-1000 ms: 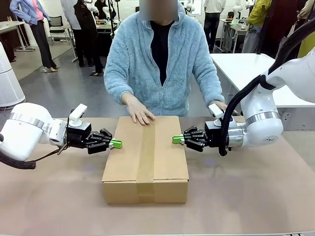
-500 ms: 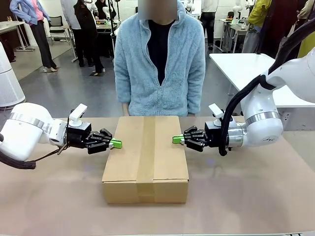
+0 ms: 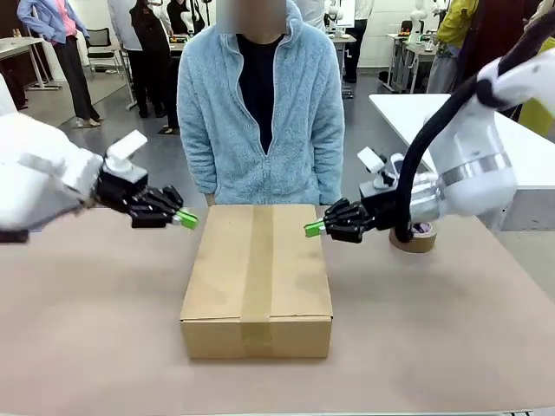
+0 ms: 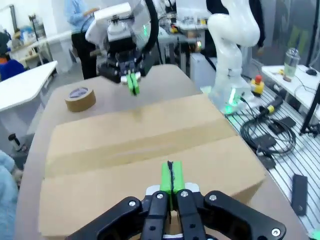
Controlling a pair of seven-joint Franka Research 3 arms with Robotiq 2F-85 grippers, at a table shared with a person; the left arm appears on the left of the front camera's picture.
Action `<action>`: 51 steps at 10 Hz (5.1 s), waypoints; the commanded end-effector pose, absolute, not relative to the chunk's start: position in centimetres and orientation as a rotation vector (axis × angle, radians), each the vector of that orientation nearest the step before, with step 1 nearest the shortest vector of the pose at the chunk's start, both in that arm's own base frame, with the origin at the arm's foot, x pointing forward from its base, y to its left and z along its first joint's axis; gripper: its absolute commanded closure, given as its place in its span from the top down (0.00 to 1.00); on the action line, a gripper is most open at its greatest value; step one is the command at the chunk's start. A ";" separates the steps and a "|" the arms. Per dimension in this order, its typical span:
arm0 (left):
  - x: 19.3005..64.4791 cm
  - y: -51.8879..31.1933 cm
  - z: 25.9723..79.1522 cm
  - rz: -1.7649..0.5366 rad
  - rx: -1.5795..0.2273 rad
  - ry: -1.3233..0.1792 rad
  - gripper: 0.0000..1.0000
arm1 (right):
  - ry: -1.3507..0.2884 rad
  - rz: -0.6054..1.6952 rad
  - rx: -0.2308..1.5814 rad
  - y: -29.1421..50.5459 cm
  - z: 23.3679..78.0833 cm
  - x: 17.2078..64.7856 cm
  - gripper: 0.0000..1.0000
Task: Wrap the clocks to prevent damage.
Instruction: After the human seals the box with tape, release both hands from the side flaps of the Package Box.
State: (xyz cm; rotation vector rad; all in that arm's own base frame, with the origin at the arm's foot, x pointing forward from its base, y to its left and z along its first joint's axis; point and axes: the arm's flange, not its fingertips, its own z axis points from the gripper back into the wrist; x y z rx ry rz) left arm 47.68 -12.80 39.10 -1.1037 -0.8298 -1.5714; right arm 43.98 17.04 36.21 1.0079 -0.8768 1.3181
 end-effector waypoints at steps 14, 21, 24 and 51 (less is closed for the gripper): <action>43.9 -4.6 55.4 -1.625 -0.649 -0.424 0.00 | -0.683 1.315 0.453 14.6 57.4 31.1 0.01; 43.9 -4.6 55.4 -1.625 -0.649 -0.424 0.00 | -0.683 1.315 0.453 14.6 57.4 31.1 0.01; 43.5 -4.6 54.8 -1.539 -0.616 -0.449 0.60 | -0.681 1.260 0.465 13.5 57.7 30.2 0.61; 45.7 -0.6 54.5 -1.272 -0.707 -0.716 1.00 | -0.686 1.042 0.804 5.4 57.4 42.9 1.00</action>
